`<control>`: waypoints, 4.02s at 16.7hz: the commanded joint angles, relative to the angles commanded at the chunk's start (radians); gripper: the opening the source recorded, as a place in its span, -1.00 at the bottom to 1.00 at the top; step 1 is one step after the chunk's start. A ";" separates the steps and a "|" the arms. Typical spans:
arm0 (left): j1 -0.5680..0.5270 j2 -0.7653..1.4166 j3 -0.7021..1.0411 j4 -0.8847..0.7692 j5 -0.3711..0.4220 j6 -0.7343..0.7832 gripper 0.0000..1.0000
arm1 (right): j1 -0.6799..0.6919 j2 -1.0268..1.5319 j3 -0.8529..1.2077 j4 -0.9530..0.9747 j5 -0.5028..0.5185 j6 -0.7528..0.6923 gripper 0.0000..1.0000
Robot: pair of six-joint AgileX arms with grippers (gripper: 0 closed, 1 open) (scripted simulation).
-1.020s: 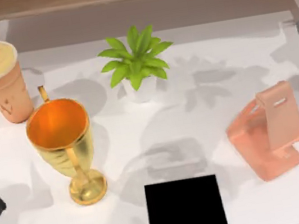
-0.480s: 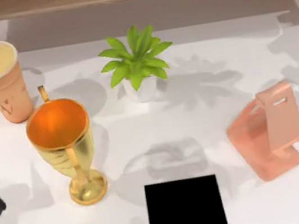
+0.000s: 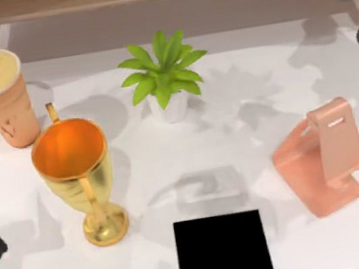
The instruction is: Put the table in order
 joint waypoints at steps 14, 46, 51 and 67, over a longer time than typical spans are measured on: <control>0.000 0.000 0.000 0.000 0.000 0.000 1.00 | 0.580 -0.069 -0.110 0.136 0.012 -0.931 -1.00; 0.000 0.000 0.000 0.000 0.000 0.000 1.00 | 0.838 0.110 -0.340 0.282 -0.021 -1.469 0.36; 0.000 0.000 0.000 0.000 0.000 0.000 1.00 | 0.838 0.110 -0.340 0.282 -0.021 -1.469 1.00; 0.000 0.000 0.000 0.000 0.000 0.000 1.00 | 0.666 -0.028 -0.215 0.329 -0.008 -1.204 1.00</control>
